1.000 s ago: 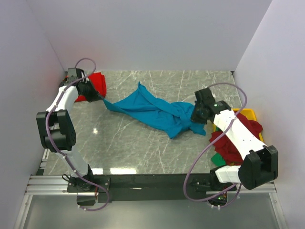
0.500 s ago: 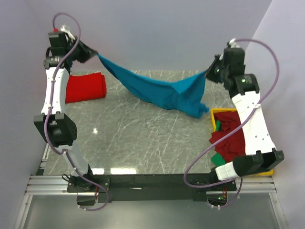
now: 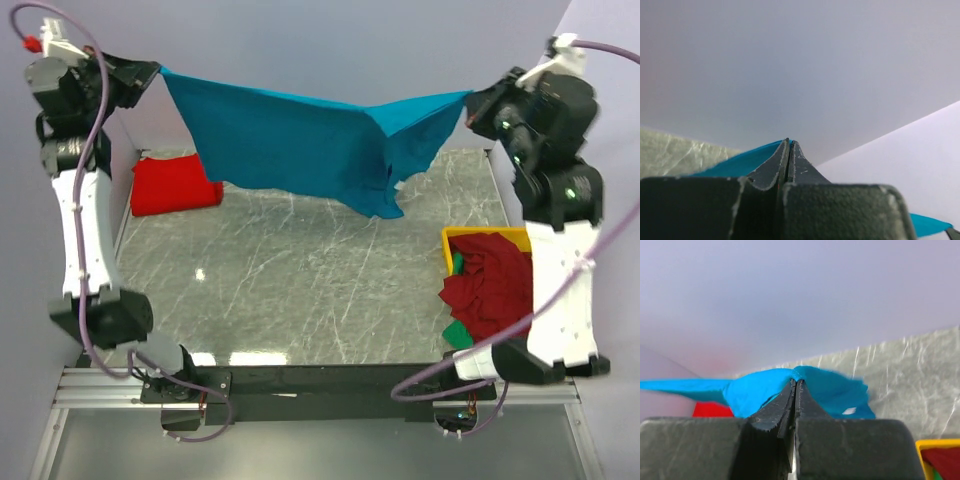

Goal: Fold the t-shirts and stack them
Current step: Flatten the tshirt out

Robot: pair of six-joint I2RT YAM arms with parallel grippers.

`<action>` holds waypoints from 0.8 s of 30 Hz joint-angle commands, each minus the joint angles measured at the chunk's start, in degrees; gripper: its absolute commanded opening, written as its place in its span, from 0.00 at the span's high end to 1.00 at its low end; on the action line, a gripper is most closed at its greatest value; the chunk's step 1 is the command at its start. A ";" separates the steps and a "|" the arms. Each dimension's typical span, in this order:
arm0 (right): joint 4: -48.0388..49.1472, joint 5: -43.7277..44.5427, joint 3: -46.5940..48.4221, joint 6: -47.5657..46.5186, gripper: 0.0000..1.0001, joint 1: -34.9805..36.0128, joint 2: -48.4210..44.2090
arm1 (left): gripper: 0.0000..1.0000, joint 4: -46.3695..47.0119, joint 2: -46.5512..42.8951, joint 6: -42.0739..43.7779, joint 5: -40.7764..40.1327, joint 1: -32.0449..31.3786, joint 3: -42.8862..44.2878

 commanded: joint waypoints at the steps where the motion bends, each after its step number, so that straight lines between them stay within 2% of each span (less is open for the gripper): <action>1: 6.58 4.39 0.47 -2.70 1.00 -0.43 -7.82 | 0.99 6.88 -9.57 1.14 -3.58 0.81 -3.21; 5: 6.50 6.94 4.67 -4.63 1.00 -0.43 -9.24 | 0.99 3.73 -14.15 2.21 -5.61 1.07 -3.58; 9: 6.06 7.56 7.50 -5.52 1.00 -0.52 -6.96 | 0.99 2.83 -13.55 1.68 -4.92 1.07 -1.90; 15: 9.66 6.16 5.66 -4.99 1.00 -0.61 -0.46 | 0.99 5.12 -7.49 2.38 -3.26 0.46 -4.98; 24: 11.51 3.43 8.29 -3.85 1.00 -0.70 11.23 | 0.99 5.56 3.85 4.41 0.44 -3.68 -2.61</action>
